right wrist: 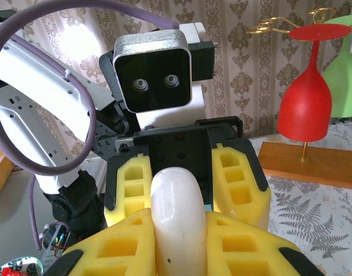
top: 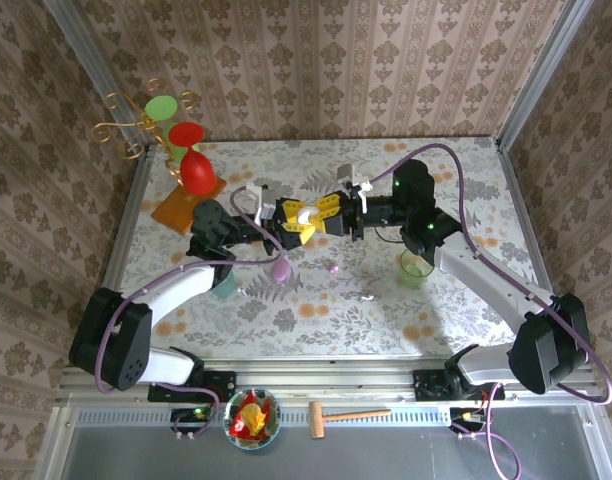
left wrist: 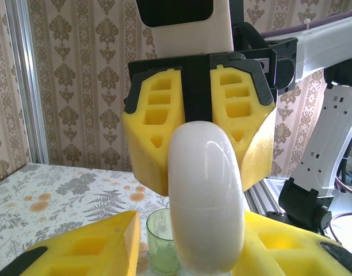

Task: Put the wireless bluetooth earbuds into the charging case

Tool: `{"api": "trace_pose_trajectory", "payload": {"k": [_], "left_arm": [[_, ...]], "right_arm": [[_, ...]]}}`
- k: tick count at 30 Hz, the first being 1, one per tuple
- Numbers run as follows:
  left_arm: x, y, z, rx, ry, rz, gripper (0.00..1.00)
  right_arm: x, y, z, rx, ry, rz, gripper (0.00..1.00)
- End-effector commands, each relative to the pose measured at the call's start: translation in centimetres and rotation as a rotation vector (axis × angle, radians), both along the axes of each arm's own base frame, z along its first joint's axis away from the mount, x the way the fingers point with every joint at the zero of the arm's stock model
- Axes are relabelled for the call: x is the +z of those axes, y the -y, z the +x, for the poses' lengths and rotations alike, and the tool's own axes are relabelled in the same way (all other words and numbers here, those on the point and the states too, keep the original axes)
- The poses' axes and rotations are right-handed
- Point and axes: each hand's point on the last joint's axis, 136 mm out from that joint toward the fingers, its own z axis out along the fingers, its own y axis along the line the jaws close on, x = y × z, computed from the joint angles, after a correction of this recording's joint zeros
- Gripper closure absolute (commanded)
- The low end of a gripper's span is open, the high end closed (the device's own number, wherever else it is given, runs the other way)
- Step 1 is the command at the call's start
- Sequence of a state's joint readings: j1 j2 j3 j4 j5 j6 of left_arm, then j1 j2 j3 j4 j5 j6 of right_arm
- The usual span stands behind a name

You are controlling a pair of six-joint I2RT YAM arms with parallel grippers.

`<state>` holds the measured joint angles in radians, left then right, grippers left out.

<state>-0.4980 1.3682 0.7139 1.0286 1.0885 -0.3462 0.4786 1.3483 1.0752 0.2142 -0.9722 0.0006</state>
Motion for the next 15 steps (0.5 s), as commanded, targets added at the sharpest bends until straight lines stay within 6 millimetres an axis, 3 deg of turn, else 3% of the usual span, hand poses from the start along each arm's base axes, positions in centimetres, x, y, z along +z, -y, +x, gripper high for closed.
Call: {"api": "trace_pose_trajectory", "payload": {"k": [1, 9, 15], "left_arm": [[1.29, -0.03, -0.03, -0.007, 0.023, -0.028, 0.54], [1.75, -0.15, -0.10, -0.007, 0.027, -0.035, 0.57], [1.54, -0.17, -0.23, -0.015, 0.026, -0.032, 0.76]], "right_arm": [[-0.23, -0.24, -0.22, 0.011, 0.010, -0.004, 0.82], [-0.82, -0.27, 0.11, -0.002, 0.010, -0.033, 0.82], [-1.14, -0.39, 0.13, 0.001, 0.004, -0.048, 0.81]]}}
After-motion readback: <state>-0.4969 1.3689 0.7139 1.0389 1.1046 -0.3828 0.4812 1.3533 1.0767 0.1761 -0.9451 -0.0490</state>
